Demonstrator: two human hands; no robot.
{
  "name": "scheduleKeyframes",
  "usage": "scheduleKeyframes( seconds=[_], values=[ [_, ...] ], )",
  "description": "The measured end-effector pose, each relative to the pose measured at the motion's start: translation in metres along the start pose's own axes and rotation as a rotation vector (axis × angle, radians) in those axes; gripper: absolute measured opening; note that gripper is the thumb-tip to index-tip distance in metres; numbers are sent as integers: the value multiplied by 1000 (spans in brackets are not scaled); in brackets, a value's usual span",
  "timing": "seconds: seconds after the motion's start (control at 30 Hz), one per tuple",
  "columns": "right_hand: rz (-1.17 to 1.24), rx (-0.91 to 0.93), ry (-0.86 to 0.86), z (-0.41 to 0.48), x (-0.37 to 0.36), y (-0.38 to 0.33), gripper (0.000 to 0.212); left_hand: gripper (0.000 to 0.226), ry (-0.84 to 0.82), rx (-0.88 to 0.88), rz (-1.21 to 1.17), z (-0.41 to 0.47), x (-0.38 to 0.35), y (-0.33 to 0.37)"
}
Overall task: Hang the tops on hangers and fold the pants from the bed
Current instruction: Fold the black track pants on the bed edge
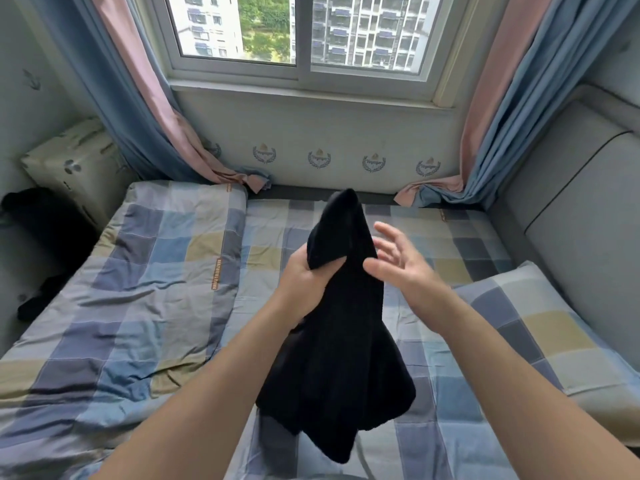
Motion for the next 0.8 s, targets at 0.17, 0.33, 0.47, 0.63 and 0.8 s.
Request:
scheduleKeyframes(
  seconds=[0.17,0.33,0.47,0.63,0.8],
  values=[
    [2,-276,-296,-10,-28,48,60,28,35,21,-153,14,-6,21],
    [-8,-106,29,6,-24,47,18,31,286,52,-44,23,11,26],
    [153,-51,151,15,-18,32,15,72,284,64,43,8,18,12],
    [350,-1,239,27,-4,0,27,90,-76,147,36,-32,-3,-33],
    [473,-23,194,33,-5,-13,37,58,-61,204,377,-37,-10,-49]
  ],
)
Point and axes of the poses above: each hand's wrist, its own z-axis towards the middle knuckle, its own x-axis out of the back of the hand, y = z × x, the point moved 3 cm from there along z, towards the middle knuckle, and after that the axes turned 5 degrees about -y, right-handed, at the moved point
